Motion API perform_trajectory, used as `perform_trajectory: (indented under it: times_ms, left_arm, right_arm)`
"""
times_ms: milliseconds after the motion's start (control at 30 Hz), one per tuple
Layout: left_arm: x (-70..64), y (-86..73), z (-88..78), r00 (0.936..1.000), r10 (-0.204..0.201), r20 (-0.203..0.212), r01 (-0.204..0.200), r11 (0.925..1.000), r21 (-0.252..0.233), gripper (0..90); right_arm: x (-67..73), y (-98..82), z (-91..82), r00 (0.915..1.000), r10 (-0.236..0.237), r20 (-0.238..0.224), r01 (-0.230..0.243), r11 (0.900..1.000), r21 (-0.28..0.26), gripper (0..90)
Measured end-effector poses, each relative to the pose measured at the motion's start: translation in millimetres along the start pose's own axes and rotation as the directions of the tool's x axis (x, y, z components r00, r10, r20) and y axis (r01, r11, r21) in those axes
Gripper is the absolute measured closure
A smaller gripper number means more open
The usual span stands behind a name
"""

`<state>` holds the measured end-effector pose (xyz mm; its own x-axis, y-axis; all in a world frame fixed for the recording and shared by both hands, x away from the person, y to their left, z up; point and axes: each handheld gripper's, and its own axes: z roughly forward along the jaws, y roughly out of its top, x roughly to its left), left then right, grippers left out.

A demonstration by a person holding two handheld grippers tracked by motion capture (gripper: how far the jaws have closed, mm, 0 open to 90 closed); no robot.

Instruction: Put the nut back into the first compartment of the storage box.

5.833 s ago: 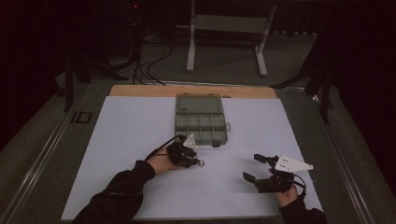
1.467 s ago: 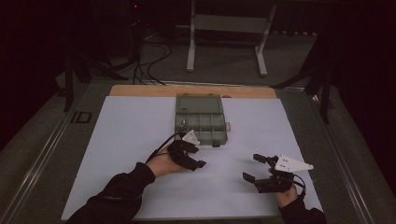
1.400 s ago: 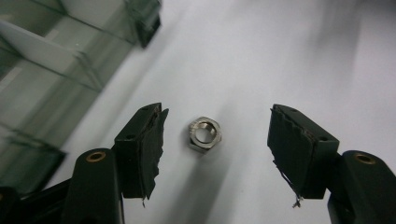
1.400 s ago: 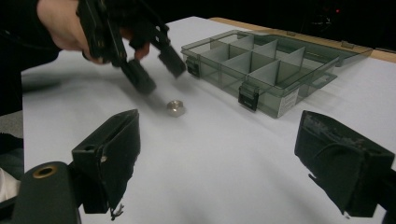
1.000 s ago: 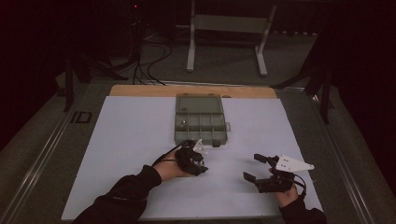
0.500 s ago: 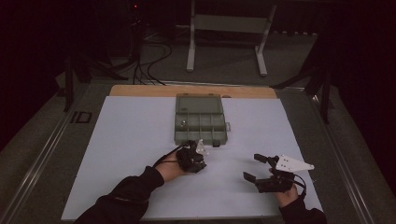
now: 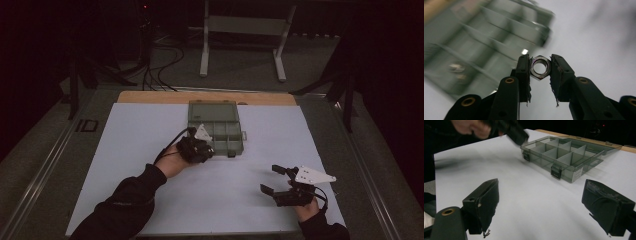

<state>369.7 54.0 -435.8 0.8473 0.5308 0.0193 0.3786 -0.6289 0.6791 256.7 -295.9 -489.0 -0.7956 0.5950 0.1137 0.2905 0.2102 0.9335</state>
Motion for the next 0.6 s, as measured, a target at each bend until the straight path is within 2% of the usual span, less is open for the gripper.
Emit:
perform_trajectory:
  times_ms: [33, 133, 233, 333, 500, 600]
  left_arm:
    - [6.8, 2.8, -4.4, 0.9997, -0.021, -0.007, 0.021, 0.9997, -0.016, 69.8]
    - [22.5, 8.7, -11.7, 0.9977, -0.051, -0.044, 0.05, 0.998, -0.038, 69.8]
    - [34.3, 13.5, -13.7, 0.9943, -0.068, -0.082, 0.064, 0.9971, -0.04, 69.8]
    - [46.5, 17.3, -12.4, 0.989, -0.101, -0.108, 0.097, 0.9943, -0.042, 69.8]
    - [65.5, 17.6, -3.2, 0.9726, -0.181, -0.146, 0.177, 0.9835, -0.039, 69.8]
    - [79.2, 15.1, 5.1, 0.955, -0.237, -0.179, 0.237, 0.9713, -0.022, 69.7]
  right_arm:
    - [-0.2, -0.1, 0.0, 1.0, 0.001, 0.0, -0.001, 1.0, 0.0, 14.3]
    - [-0.3, -0.4, 0.3, 1.0, 0.001, -0.001, -0.001, 1.0, 0.003, 14.3]
    - [-0.3, -0.5, 0.7, 1.0, 0.002, -0.003, -0.002, 1.0, 0.003, 14.3]
    - [-0.5, -0.5, 0.6, 1.0, 0.002, -0.003, -0.002, 1.0, 0.002, 14.3]
    - [-0.7, -1.0, 1.2, 1.0, 0.004, -0.004, -0.004, 1.0, 0.005, 14.3]
    - [-0.7, -1.1, 1.4, 1.0, 0.007, -0.005, -0.007, 1.0, 0.005, 14.3]
